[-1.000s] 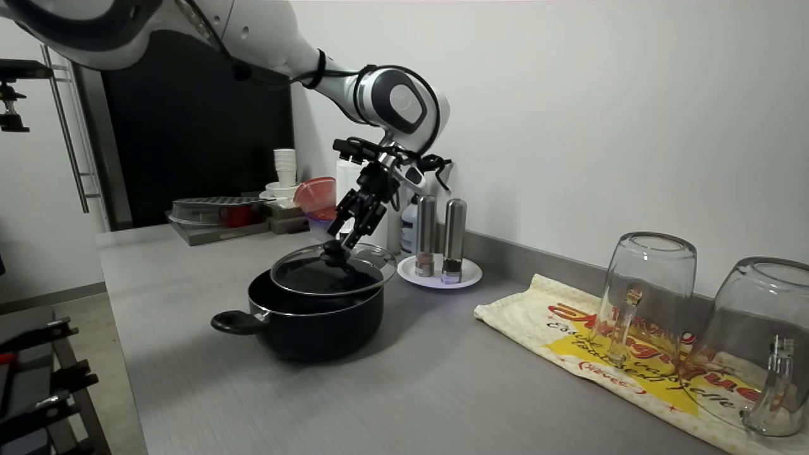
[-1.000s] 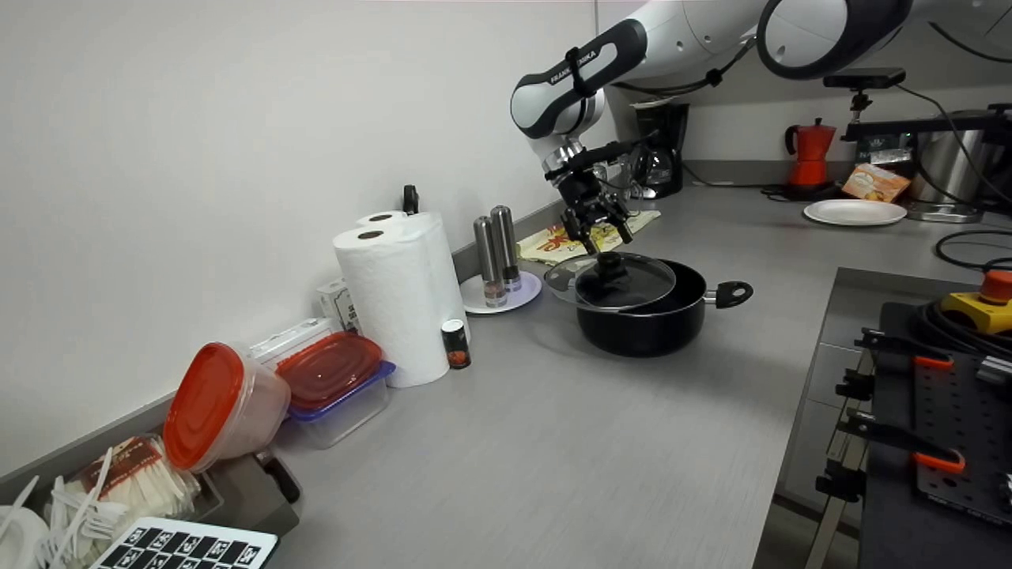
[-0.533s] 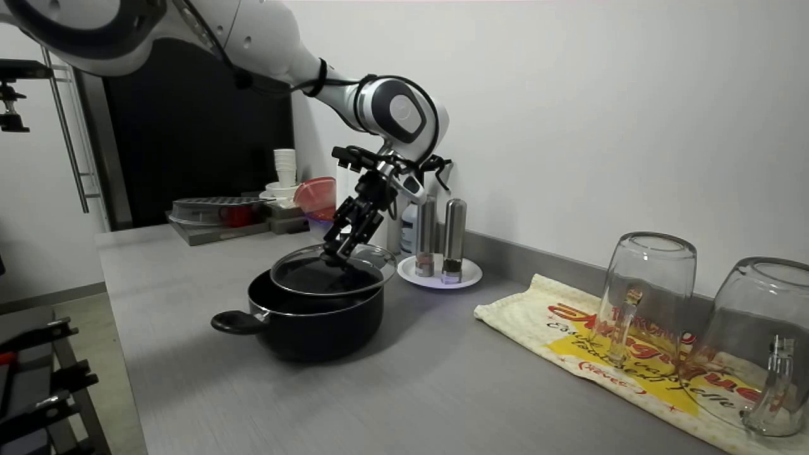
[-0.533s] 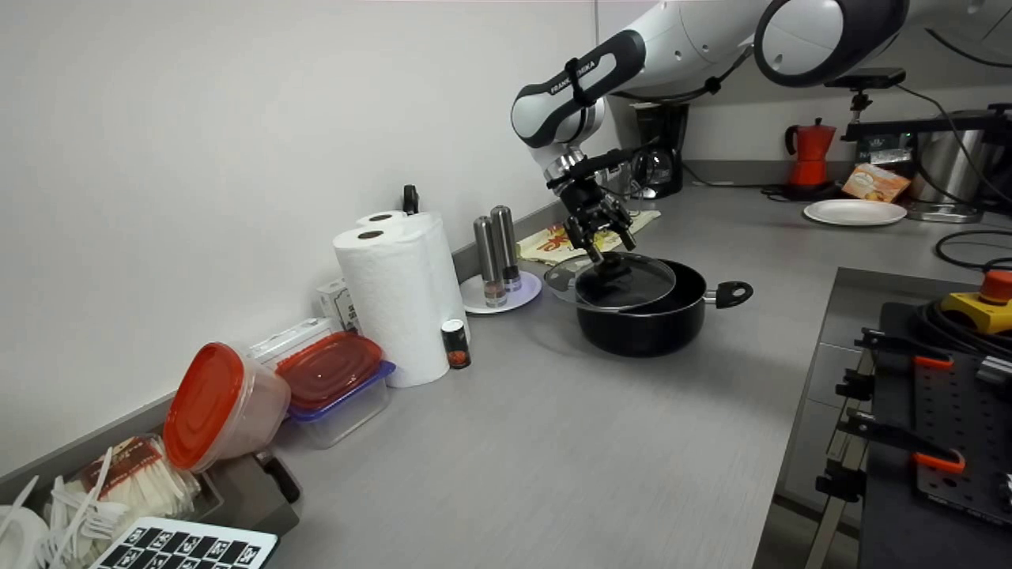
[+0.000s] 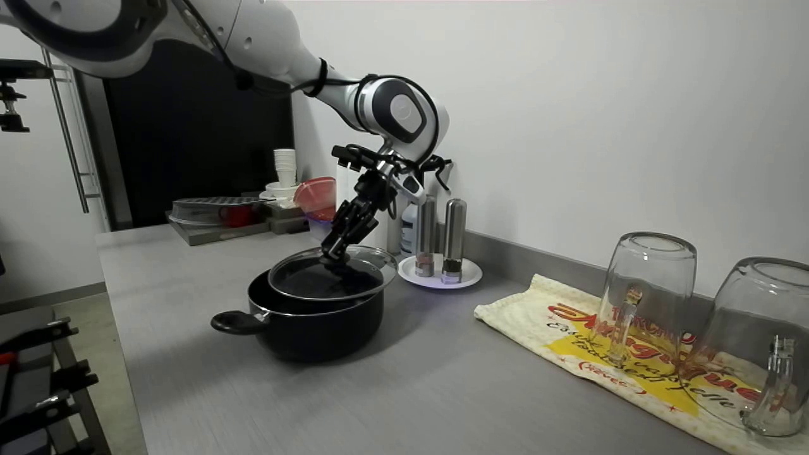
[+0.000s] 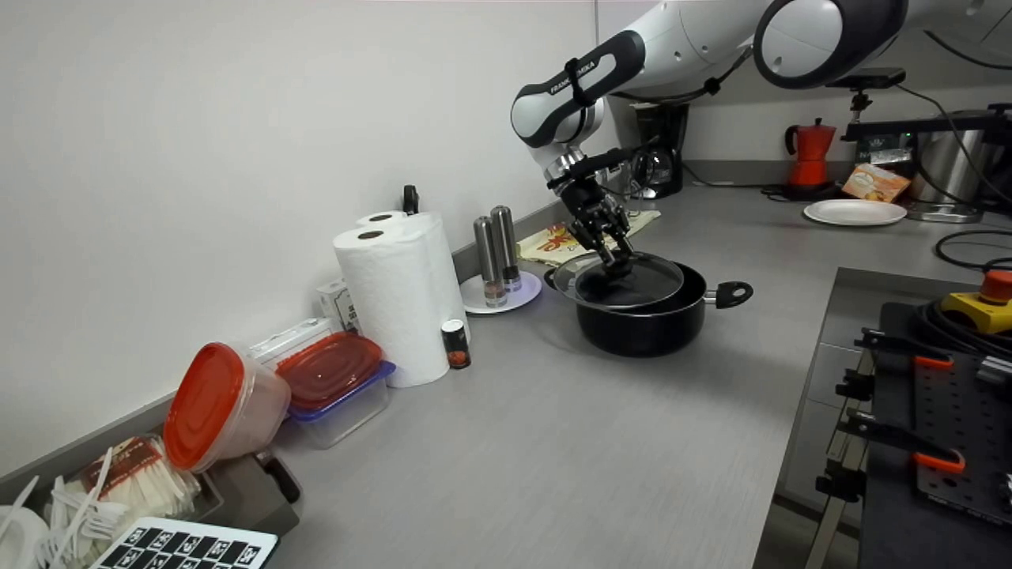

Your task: Remove the lid from the pot.

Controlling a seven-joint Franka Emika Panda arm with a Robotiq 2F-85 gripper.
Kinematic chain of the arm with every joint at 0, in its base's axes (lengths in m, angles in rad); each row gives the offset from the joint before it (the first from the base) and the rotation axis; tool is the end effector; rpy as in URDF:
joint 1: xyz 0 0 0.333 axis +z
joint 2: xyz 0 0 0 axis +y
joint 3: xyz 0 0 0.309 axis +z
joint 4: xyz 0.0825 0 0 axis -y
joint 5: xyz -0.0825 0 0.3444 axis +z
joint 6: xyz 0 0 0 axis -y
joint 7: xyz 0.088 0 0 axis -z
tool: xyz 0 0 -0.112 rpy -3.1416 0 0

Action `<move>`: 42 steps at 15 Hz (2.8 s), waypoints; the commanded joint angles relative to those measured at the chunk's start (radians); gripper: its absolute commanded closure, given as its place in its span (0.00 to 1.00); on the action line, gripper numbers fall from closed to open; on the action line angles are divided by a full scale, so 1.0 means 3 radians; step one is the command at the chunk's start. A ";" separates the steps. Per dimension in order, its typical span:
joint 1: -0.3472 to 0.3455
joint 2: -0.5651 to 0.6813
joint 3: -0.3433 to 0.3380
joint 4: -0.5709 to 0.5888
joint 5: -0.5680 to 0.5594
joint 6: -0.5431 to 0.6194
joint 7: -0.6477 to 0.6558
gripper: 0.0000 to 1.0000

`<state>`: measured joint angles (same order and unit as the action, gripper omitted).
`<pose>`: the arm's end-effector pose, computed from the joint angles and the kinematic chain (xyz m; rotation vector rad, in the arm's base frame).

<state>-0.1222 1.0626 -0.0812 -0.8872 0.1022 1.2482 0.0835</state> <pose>0.6483 -0.1001 0.2190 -2.8670 0.3954 1.0515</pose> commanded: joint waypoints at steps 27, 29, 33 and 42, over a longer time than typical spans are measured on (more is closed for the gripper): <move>0.1401 -0.0789 0.0453 -0.0321 -0.0754 -0.0179 -0.0721 0.75; 0.1511 -0.0560 0.0427 -0.0304 -0.0912 -0.0131 -0.0710 0.75; 0.1631 -0.0152 0.0435 -0.0245 -0.1022 0.0022 -0.0617 0.75; 0.1680 0.0079 0.0569 -0.0179 -0.0874 0.0453 -0.0522 0.75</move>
<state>0.3768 1.0762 0.0827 -0.9814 -0.1786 1.3703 -0.0999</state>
